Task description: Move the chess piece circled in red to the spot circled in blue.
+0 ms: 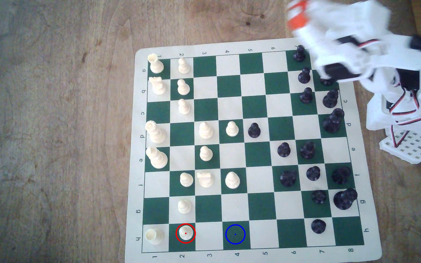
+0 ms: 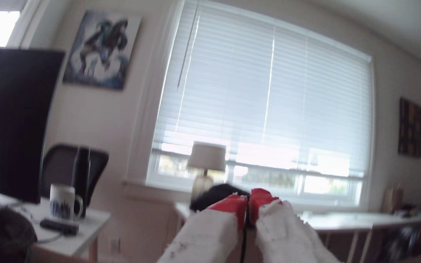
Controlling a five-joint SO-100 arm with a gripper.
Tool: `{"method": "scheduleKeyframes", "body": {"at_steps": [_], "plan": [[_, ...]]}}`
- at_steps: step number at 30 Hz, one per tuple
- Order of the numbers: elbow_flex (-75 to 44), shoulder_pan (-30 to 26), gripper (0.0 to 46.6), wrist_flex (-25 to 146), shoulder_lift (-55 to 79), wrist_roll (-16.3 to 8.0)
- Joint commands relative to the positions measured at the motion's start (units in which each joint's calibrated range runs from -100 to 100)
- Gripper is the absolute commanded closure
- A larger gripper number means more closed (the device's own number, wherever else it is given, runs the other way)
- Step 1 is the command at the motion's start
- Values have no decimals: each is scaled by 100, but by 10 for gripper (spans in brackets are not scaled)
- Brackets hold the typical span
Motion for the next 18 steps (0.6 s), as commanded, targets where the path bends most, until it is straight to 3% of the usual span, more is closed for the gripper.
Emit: {"method": "scheduleKeyframes", "body": {"at_steps": [1, 6, 9, 12, 13, 18], "plan": [[-1053, -200, 459, 1997, -36, -59], [-2186, -764, 446, 3193, 1110, -68], [-2975, -1178, 448, 3430, 2239, -366], [-3645, -1553, 458, 3430, 3300, -405], [-3791, -1632, 432, 3455, 3571, -415], [-4552, -2054, 417, 3463, 4955, -435]]}}
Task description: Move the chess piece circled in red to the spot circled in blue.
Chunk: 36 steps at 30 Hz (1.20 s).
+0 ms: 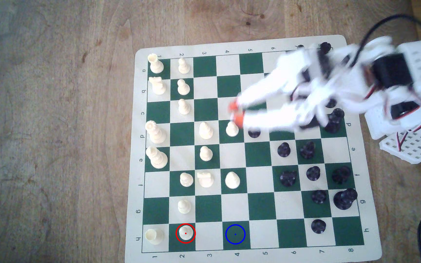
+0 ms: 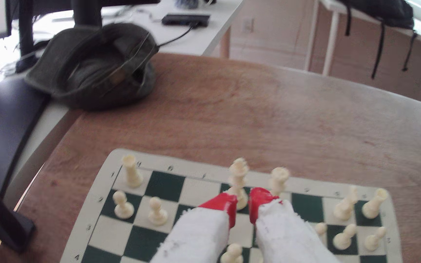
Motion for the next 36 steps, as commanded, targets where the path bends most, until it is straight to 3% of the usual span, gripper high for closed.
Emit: {"method": "scheduleKeyframes", "body": {"at_steps": [1, 7, 13, 36], "plan": [[-1263, -317, 412, -61, 1314, -88], [-2578, -747, 362, -462, 3198, -171], [-3747, -966, 357, -470, 4582, -215], [-5225, -1225, 355, -380, 6721, -210]]}}
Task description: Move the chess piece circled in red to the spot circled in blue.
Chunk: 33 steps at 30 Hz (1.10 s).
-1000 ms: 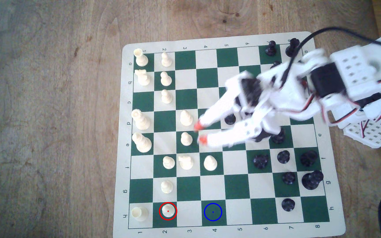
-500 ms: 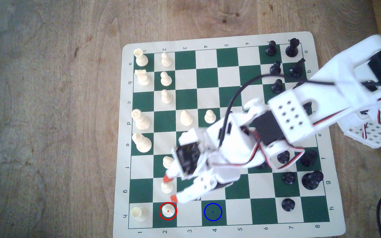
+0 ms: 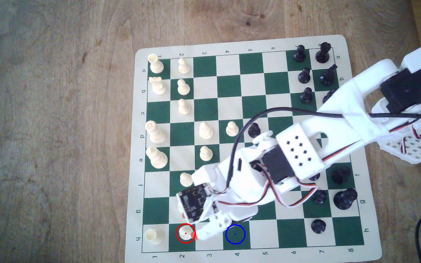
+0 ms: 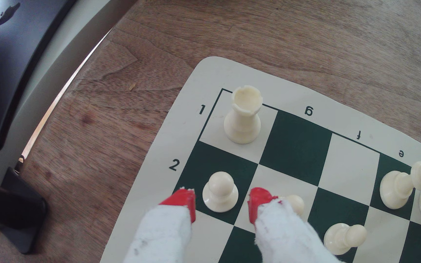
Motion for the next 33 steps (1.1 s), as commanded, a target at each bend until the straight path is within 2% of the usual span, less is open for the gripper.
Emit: {"method": "scheduleKeyframes", "body": {"at_steps": [1, 33], "plan": [[-715, 7, 356, -45, 27, 20], [-1776, -94, 372, 94, 1122, 44]]}}
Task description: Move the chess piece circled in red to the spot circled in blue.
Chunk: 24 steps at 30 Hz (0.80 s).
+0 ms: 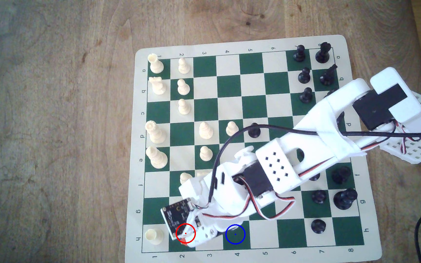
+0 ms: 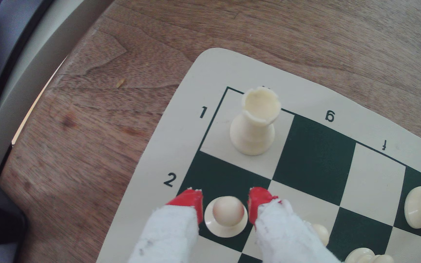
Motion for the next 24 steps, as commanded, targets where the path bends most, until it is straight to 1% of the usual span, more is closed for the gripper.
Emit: {"method": "scheduleKeyframes", "body": {"at_steps": [1, 6, 7, 8, 13, 20, 24], "plan": [[-520, -50, 373, 47, -168, 15], [-547, -66, 389, 63, -134, 10], [-547, -66, 399, 63, -126, 10], [-556, -66, 430, 63, -126, 5], [-583, -66, 456, 112, -126, -5], [-1064, -27, 458, 423, -270, -83], [-891, -66, 459, 530, -643, -112]]}}
